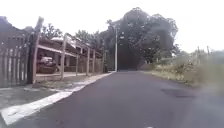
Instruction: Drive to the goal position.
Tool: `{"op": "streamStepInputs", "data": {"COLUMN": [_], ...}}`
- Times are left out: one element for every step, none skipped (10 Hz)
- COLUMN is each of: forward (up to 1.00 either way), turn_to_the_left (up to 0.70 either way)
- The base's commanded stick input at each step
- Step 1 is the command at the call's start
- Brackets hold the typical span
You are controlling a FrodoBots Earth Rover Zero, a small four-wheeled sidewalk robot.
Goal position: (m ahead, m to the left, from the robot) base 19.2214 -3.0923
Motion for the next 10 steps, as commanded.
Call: {"op": "streamStepInputs", "data": {"forward": [0.5,0.5,0.5,0.5,0.5,0.5,0.5,0.5,0.5,0.5], "turn_to_the_left": [0.0,0.0,0.0,0.0,0.0,0.0,0.0,0.0,0.0,-0.3]}}
